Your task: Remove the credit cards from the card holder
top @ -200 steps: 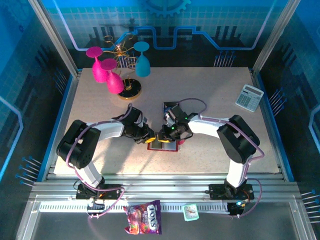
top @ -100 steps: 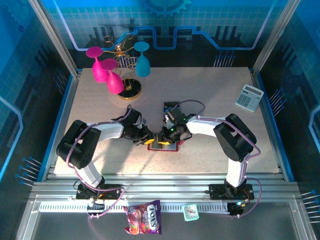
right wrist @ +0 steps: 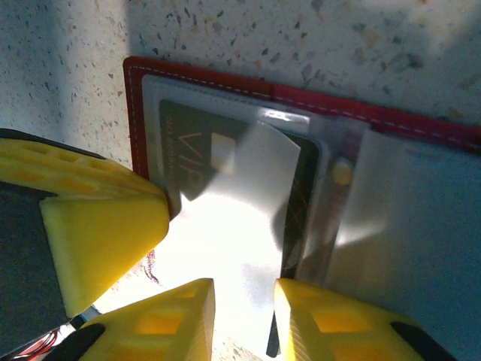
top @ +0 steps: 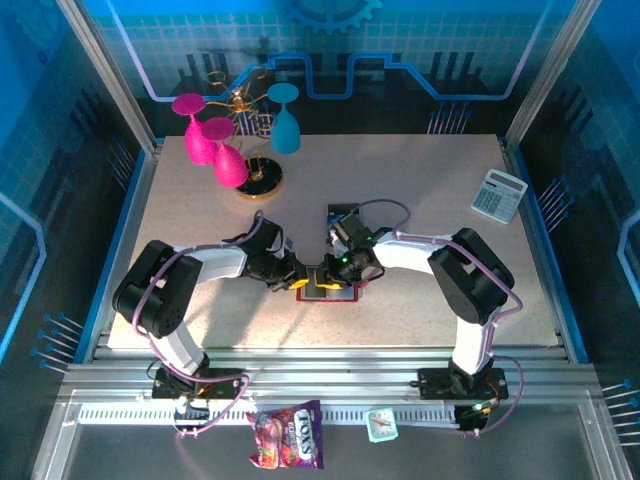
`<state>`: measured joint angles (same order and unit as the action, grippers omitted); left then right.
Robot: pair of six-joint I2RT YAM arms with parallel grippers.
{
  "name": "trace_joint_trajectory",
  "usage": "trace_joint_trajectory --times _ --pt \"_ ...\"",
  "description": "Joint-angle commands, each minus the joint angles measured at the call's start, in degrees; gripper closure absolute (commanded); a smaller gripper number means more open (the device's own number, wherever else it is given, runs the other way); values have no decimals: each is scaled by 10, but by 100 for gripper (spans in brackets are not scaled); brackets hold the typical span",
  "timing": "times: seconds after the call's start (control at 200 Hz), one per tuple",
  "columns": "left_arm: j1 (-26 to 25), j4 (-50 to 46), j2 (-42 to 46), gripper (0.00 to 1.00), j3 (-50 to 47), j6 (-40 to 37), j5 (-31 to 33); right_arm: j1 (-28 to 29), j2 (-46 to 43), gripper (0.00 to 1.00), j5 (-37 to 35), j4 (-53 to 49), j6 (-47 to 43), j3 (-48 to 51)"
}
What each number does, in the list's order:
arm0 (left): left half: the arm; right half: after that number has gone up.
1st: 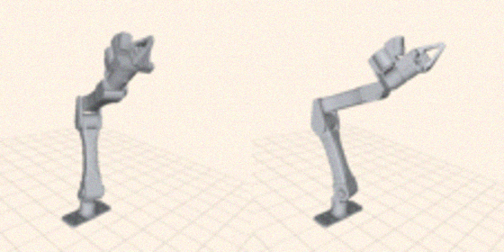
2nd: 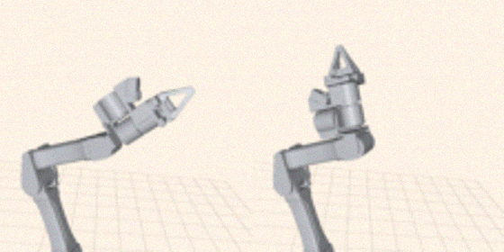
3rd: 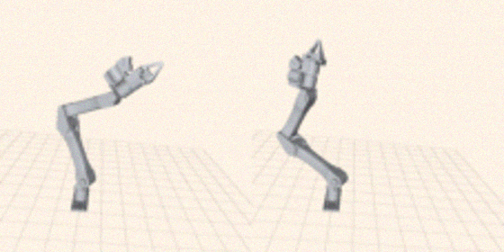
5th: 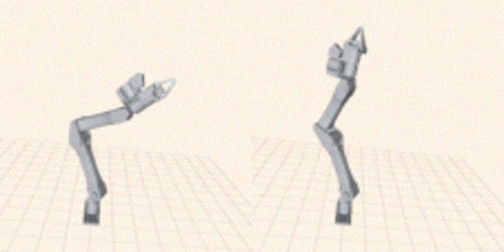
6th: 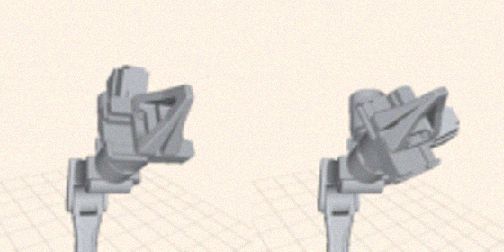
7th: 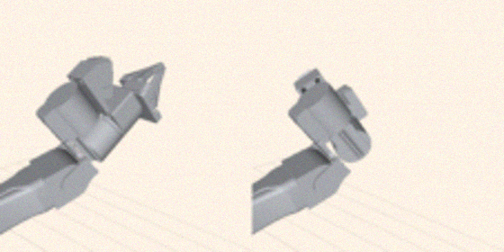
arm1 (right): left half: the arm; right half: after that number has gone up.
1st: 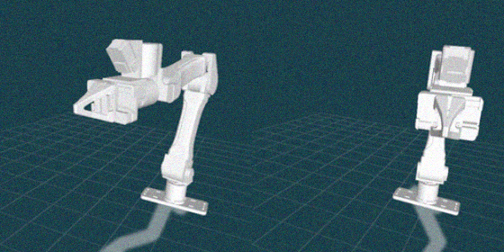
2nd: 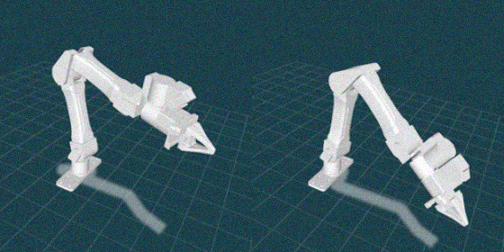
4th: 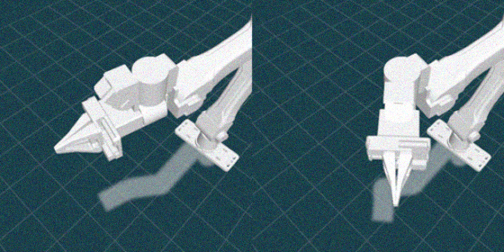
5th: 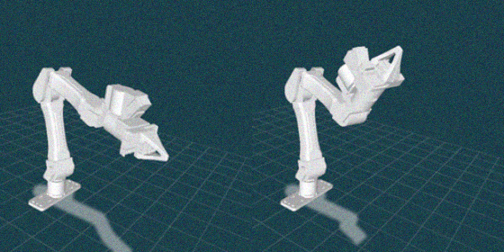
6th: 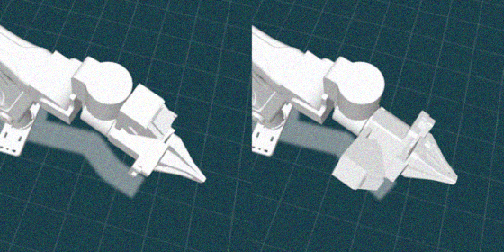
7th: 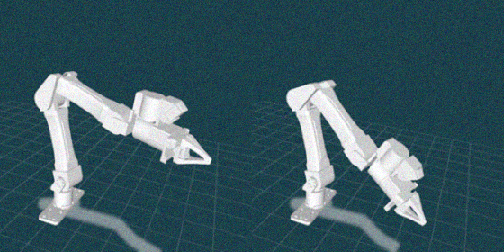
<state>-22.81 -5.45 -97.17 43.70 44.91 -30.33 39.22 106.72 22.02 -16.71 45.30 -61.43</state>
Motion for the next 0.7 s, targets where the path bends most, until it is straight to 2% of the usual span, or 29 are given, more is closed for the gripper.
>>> trace_joint_trajectory --times 0.0,0.26,0.595,0.695 --pt "6 -26 -3 85 -20 -2 14 4 -14 70 -28 -45 -11 2" --pt "5 -34 7 85 -18 -1 19 1 -19 69 -33 -52 -19 1" --pt "5 -66 40 77 9 -3 22 -1 -36 70 -27 -48 -16 -5" --pt "5 -74 49 78 11 -5 31 -3 -41 71 -21 -38 -14 -7"
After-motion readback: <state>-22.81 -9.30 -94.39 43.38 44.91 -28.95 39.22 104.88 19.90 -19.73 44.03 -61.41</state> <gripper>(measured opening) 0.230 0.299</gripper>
